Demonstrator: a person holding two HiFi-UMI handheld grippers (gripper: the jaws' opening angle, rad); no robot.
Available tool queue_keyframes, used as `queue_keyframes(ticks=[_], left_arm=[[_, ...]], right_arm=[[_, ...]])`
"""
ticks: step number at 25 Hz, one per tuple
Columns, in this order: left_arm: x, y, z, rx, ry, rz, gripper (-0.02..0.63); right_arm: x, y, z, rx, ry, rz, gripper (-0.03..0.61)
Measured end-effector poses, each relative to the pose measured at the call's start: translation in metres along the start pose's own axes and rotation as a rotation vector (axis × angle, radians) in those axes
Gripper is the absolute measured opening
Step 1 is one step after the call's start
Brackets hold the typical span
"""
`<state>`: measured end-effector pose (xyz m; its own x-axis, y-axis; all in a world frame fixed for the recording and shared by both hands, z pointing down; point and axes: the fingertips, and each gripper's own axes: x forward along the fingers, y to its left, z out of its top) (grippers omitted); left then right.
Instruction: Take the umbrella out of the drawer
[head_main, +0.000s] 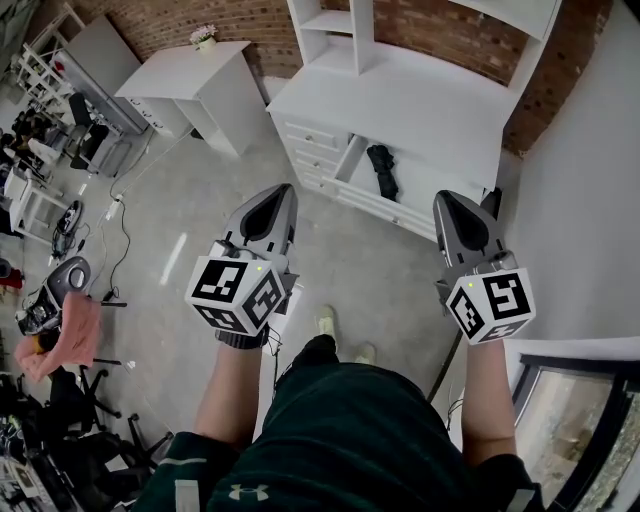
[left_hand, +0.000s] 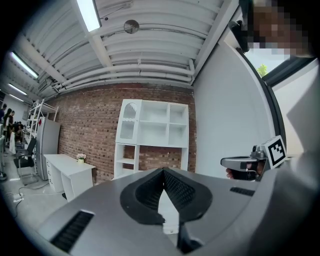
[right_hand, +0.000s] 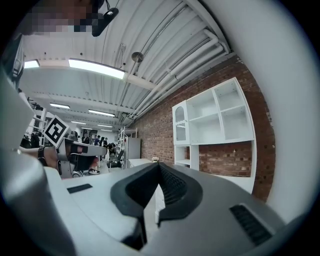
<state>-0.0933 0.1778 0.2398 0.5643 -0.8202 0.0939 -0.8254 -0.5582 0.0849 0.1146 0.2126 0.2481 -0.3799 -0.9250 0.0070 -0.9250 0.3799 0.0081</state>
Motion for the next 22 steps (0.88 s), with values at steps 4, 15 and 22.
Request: queue_keyframes(ticks=[4,15,22], left_arm=[[0.012,0.01,-0.005,-0.009,0.006,-0.006,0.006],[0.079,0.067,-0.005,-0.012,0.005,-0.026,0.006],[0.132,0.126,-0.002,-0.019,0.011,-0.059,0.006]], right_arm=[[0.013,-0.003,-0.007,0.005,0.012,-0.01,0.003],[0.087,-0.032,-0.016,0.002,0.031,-0.07,0.003],[0.151,-0.05,-0.015,0.016,0.036,-0.134,0.003]])
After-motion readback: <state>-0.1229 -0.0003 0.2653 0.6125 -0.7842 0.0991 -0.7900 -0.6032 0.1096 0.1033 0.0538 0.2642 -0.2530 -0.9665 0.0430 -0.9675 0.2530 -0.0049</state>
